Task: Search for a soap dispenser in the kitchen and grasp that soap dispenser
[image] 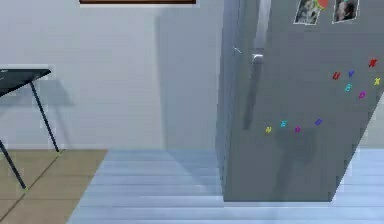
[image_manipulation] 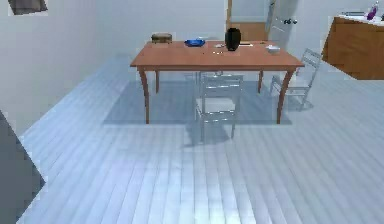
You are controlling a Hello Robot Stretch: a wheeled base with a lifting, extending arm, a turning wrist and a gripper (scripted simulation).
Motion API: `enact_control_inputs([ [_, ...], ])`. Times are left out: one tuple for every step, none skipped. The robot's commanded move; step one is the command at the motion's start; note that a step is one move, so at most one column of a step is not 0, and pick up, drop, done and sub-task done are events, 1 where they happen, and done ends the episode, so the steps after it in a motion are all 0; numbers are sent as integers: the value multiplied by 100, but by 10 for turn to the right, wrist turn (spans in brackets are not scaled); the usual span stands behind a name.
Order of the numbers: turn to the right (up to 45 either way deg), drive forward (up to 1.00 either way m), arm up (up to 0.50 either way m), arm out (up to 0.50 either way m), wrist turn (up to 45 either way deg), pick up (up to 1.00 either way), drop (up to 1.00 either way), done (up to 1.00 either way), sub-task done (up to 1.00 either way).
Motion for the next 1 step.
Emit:
enact_control_inputs([
  [450,0,0,0,0,0,0,0,0],
])
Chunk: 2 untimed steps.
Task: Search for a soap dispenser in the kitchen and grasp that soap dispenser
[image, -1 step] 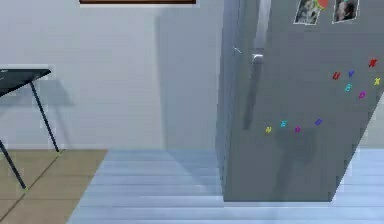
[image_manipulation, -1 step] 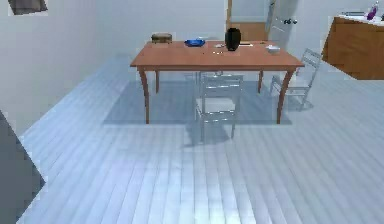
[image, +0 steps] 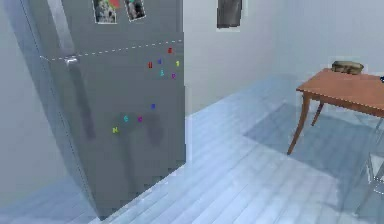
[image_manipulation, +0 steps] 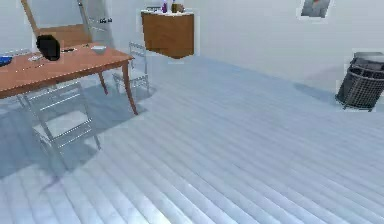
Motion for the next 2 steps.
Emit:
enact_control_inputs([
  [450,0,0,0,0,0,0,0,0],
  [450,0,0,0,0,0,0,0,0],
])
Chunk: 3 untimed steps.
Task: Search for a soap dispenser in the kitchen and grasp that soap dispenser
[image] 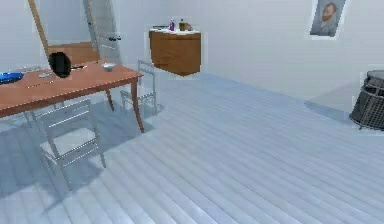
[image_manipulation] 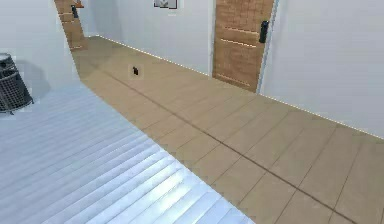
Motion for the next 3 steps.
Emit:
enact_control_inputs([
  [0,100,0,0,0,0,0,0,0],
  [0,100,0,0,0,0,0,0,0],
  [30,0,0,0,0,0,0,0,0],
])
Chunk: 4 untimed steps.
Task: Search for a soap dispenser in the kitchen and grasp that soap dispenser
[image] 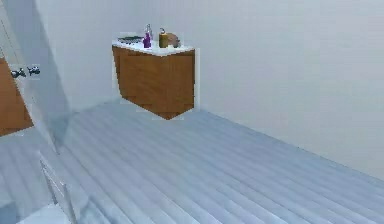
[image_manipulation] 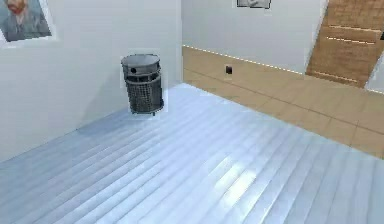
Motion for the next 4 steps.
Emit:
enact_control_inputs([
  [0,90,0,0,0,0,0,0,0],
  [-210,0,0,0,0,0,0,0,0],
  [0,100,0,0,0,0,0,0,0],
  [-150,0,0,0,0,0,0,0,0],
])
